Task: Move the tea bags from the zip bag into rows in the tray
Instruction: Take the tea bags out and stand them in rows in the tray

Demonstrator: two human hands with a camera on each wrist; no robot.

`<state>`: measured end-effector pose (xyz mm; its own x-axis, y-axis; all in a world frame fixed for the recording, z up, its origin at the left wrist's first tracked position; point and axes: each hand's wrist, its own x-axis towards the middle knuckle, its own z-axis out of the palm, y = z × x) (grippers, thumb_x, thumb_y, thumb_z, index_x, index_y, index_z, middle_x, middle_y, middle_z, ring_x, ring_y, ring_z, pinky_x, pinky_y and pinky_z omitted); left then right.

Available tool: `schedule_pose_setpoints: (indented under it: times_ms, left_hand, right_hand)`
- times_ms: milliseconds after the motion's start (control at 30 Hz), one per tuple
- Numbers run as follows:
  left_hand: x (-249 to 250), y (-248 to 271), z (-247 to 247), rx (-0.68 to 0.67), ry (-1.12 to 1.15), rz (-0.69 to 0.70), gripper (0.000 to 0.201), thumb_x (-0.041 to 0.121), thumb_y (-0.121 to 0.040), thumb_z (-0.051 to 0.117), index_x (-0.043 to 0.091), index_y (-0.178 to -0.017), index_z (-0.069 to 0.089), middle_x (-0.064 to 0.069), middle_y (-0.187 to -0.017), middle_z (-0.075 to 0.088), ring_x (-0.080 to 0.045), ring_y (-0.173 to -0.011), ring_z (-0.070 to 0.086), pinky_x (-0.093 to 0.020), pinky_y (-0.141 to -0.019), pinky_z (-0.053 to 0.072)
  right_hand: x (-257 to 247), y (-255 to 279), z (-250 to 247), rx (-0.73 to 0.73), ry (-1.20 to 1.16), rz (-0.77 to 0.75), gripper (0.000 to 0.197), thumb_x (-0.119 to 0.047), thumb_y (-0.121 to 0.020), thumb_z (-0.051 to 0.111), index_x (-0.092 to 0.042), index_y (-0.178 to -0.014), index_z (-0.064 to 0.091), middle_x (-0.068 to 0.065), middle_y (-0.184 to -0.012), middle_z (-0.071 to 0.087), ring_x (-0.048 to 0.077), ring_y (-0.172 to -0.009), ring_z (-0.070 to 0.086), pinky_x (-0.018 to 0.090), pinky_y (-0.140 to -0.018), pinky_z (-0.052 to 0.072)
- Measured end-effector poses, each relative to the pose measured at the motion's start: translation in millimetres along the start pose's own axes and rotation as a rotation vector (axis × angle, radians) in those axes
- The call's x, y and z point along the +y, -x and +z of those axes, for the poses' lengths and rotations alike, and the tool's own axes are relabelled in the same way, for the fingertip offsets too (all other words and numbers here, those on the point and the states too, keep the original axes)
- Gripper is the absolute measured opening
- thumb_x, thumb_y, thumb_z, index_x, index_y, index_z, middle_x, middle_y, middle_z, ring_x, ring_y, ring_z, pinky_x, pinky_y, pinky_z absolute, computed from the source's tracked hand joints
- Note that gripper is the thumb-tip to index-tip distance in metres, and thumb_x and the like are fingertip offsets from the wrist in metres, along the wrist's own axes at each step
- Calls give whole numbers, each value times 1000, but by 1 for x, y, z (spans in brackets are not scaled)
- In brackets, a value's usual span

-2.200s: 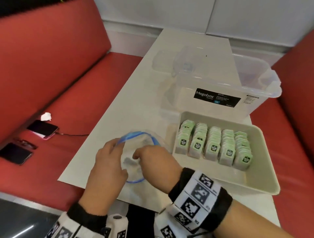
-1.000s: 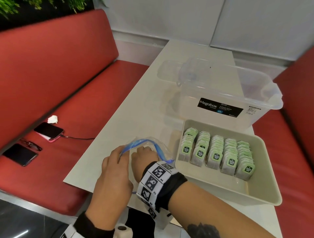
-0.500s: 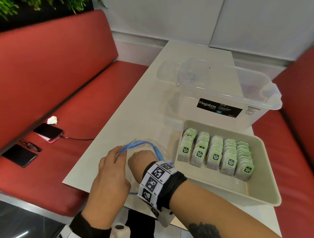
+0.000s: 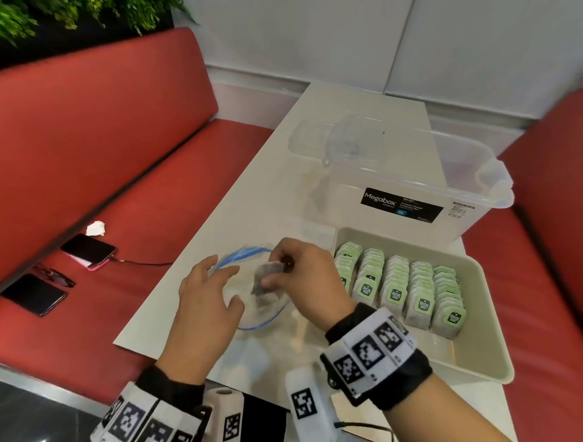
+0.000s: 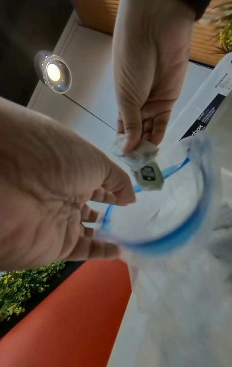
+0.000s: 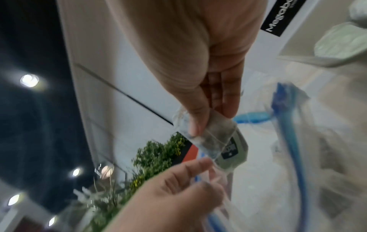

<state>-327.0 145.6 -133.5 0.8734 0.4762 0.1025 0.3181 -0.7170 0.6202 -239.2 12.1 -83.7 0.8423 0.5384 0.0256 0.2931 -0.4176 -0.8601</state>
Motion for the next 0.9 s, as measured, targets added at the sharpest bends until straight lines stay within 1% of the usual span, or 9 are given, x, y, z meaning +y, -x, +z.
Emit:
schedule_pose_setpoints:
  times_ms: [133,200,267,333,400,500,700,833,900]
  left_hand:
    - [17,4,-4,15,-71,77,58,18,-70,77,29,-123,57,3,-151,26,-21,-141,11,-44,-115,14]
    - [26,4,-7,-6,-77,77,55,32,-69,79,38,-119,56,17,-144,30,-13,-140,16,-45,-112,13]
    - [34,5,-11,30,-18,119,40,42,-72,72,43,-110,59,26,-124,42,-9,-129,35,-42,-104,19]
    - [42,7,-14,78,64,177,24,40,-76,63,48,-98,57,29,-96,54,-5,-101,53,-32,-93,33]
    - [48,10,-15,52,152,191,23,27,-84,65,45,-94,56,30,-82,55,5,-80,55,-7,-80,35]
    - [55,16,-11,-22,221,136,25,17,-86,64,33,-104,61,20,-86,63,8,-76,56,1,-67,35]
    - [64,26,-2,-65,287,65,25,22,-85,65,29,-105,51,3,-84,66,-12,-75,60,-20,-63,40]
    - [74,31,-2,-93,317,58,34,17,-84,66,29,-106,43,19,-82,55,-2,-67,58,-13,-60,37]
    - [78,33,1,-116,306,82,34,17,-83,67,34,-100,42,21,-89,55,-8,-69,62,-14,-62,38]
  right_hand:
    - [3,-5,-11,14,-263,56,31,-2,-67,81,-20,-66,55,-1,-65,58,12,-61,53,26,-60,48]
    - [4,-4,-14,-8,-376,80,28,0,-69,79,-16,-70,56,4,-68,59,17,-63,56,29,-61,51]
    - [4,-1,-16,-31,-465,92,24,0,-72,77,-13,-74,56,11,-73,59,21,-65,58,26,-58,53]
    - [4,3,-20,-39,-516,103,22,0,-74,75,-11,-77,57,16,-78,56,23,-66,56,23,-56,53]
    - [5,6,-25,-29,-546,119,20,-1,-75,74,-10,-79,57,16,-78,53,21,-59,55,21,-53,53]
    - [7,15,-32,0,-545,127,16,-2,-81,69,-11,-80,57,14,-70,52,13,-49,56,22,-49,53]
    - [13,36,-57,95,-383,128,15,-12,-92,57,-16,-77,58,0,-66,58,9,-52,55,24,-52,48]
    - [20,45,-75,202,-250,129,16,-10,-88,61,-21,-76,61,-3,-59,56,9,-49,53,29,-55,47]
    - [24,49,-83,252,-165,115,25,-4,-83,58,-28,-77,62,-4,-55,53,6,-44,51,27,-54,44]
